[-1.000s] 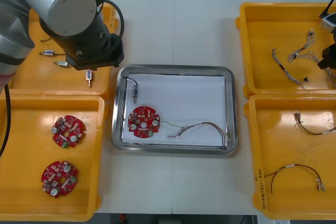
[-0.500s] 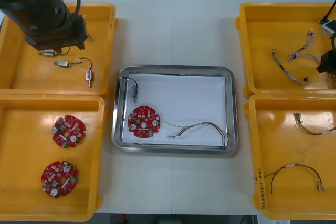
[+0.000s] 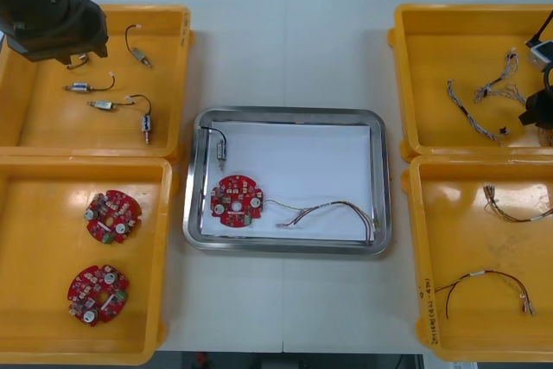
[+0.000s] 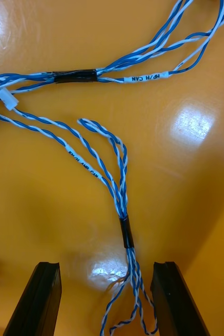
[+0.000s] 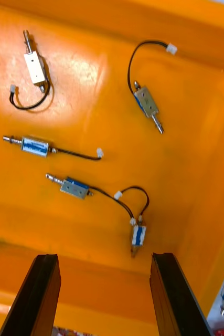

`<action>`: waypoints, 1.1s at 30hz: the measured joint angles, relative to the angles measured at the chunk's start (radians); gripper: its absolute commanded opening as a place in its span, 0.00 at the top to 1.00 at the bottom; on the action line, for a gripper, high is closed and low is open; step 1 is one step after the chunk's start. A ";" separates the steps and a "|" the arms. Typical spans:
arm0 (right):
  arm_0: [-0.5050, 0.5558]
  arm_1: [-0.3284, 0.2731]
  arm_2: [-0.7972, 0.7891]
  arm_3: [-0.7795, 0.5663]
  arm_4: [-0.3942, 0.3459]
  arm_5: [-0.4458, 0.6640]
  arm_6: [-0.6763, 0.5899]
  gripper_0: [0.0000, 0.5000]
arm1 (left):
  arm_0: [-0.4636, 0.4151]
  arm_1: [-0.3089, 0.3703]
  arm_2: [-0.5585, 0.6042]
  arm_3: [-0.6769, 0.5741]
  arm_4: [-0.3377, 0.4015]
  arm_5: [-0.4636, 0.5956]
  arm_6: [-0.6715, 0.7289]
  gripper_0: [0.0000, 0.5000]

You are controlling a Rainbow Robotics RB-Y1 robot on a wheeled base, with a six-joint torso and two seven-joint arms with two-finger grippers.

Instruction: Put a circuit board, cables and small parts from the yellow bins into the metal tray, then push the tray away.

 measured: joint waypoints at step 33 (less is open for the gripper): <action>-0.012 -0.008 0.078 0.076 -0.020 -0.092 0.000 0.00 | 0.000 -0.007 0.015 0.381 -0.120 -0.655 -0.138 0.00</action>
